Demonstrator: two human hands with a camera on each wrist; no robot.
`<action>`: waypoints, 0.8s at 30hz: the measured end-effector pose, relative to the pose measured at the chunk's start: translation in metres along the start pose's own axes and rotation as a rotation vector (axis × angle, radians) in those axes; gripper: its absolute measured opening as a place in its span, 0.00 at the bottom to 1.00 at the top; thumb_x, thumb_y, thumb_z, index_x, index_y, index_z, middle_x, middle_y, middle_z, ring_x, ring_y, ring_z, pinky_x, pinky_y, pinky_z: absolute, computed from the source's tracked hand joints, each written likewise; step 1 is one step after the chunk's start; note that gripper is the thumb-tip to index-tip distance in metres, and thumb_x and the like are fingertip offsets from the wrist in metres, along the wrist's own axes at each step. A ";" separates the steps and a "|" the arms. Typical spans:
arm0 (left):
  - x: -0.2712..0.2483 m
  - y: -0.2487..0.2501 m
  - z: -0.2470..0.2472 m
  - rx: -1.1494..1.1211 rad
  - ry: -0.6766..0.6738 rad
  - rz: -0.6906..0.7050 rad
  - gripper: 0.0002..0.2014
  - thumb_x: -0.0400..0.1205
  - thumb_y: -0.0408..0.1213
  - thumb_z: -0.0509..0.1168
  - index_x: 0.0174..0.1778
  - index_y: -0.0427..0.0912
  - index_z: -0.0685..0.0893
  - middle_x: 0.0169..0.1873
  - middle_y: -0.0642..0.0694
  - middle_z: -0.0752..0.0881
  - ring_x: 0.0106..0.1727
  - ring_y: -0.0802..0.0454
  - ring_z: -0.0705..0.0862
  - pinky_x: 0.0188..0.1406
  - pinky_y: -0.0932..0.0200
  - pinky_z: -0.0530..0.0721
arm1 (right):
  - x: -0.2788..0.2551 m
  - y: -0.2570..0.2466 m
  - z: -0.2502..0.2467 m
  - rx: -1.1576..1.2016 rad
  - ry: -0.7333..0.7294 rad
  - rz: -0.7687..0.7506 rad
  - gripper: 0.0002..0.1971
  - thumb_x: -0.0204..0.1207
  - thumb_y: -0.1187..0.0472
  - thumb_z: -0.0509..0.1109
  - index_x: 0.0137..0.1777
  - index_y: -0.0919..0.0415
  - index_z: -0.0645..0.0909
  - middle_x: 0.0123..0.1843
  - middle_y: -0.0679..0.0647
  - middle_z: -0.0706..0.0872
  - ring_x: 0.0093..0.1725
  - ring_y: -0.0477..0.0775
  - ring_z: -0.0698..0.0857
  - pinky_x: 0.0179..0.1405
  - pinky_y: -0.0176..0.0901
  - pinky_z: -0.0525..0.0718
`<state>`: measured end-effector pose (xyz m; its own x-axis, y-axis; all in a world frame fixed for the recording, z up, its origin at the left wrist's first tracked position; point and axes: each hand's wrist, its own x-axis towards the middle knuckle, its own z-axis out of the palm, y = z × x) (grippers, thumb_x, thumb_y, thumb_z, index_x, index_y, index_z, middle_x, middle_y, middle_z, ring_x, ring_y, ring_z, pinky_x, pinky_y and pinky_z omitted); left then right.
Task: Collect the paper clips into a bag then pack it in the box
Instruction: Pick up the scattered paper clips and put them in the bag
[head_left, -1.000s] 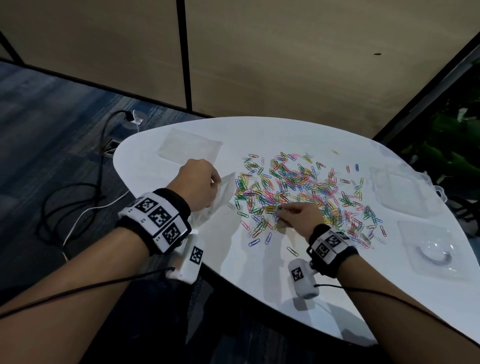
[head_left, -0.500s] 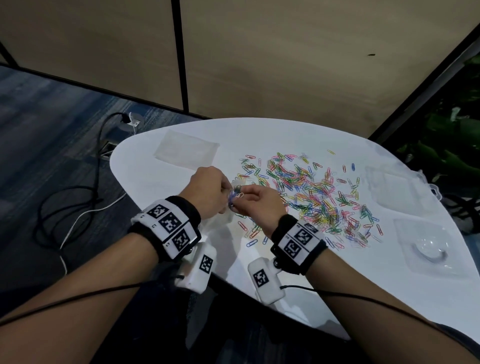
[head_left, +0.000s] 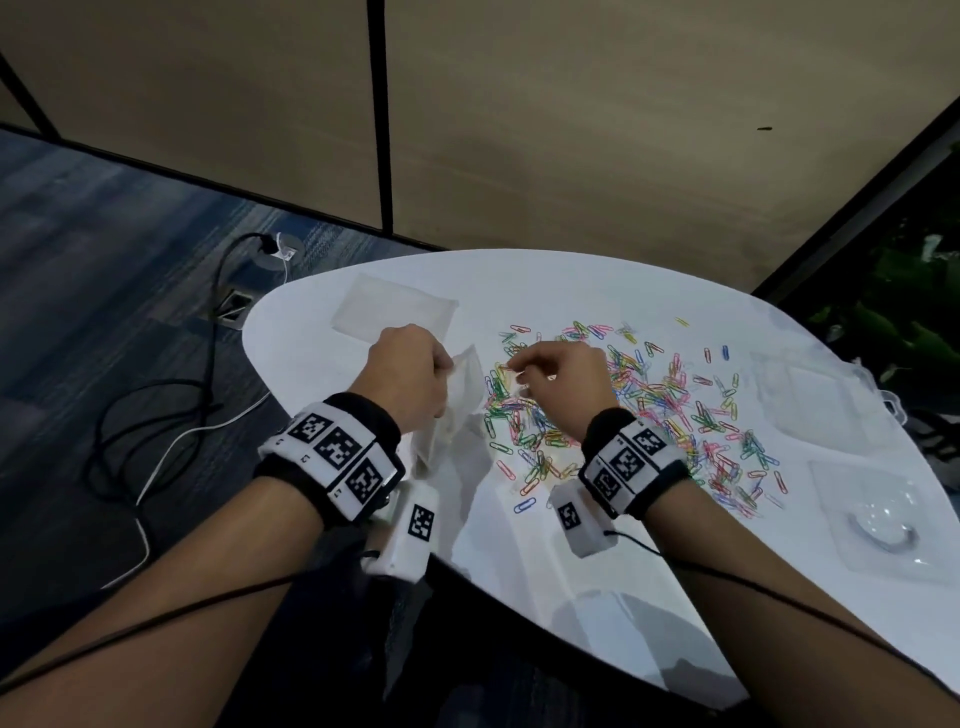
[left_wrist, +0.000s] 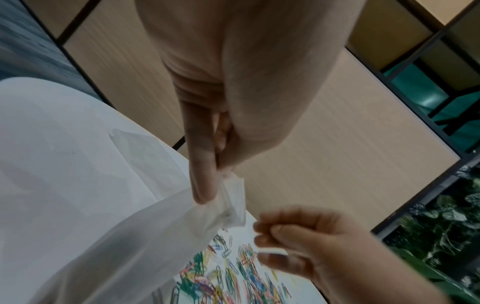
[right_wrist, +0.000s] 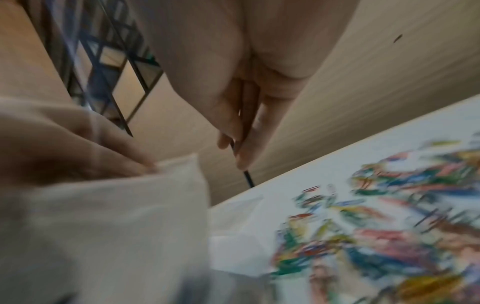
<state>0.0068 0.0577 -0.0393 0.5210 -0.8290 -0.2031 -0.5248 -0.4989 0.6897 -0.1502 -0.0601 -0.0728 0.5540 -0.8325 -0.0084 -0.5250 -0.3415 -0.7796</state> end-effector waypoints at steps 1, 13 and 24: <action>0.002 -0.002 -0.002 0.000 0.014 -0.005 0.09 0.81 0.26 0.65 0.48 0.36 0.91 0.37 0.36 0.93 0.34 0.42 0.93 0.50 0.50 0.92 | 0.011 0.008 0.001 -0.149 -0.043 -0.012 0.12 0.78 0.69 0.67 0.54 0.57 0.90 0.54 0.53 0.92 0.51 0.49 0.90 0.59 0.48 0.88; 0.007 -0.017 -0.010 0.005 0.040 -0.016 0.10 0.80 0.25 0.64 0.50 0.35 0.91 0.39 0.37 0.92 0.32 0.43 0.93 0.45 0.48 0.93 | 0.044 0.071 0.070 -0.933 -0.418 -0.393 0.05 0.78 0.62 0.67 0.52 0.59 0.80 0.53 0.56 0.81 0.50 0.62 0.82 0.39 0.46 0.78; 0.007 -0.015 -0.007 0.004 0.013 -0.022 0.11 0.81 0.23 0.63 0.50 0.36 0.91 0.38 0.38 0.91 0.31 0.42 0.93 0.44 0.48 0.94 | 0.040 0.044 0.014 -0.332 -0.077 0.159 0.07 0.75 0.62 0.76 0.49 0.62 0.92 0.45 0.55 0.93 0.45 0.53 0.90 0.50 0.39 0.87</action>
<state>0.0231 0.0607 -0.0465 0.5410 -0.8146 -0.2091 -0.5160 -0.5178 0.6823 -0.1421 -0.1023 -0.1158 0.4888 -0.8557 -0.1698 -0.7822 -0.3437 -0.5197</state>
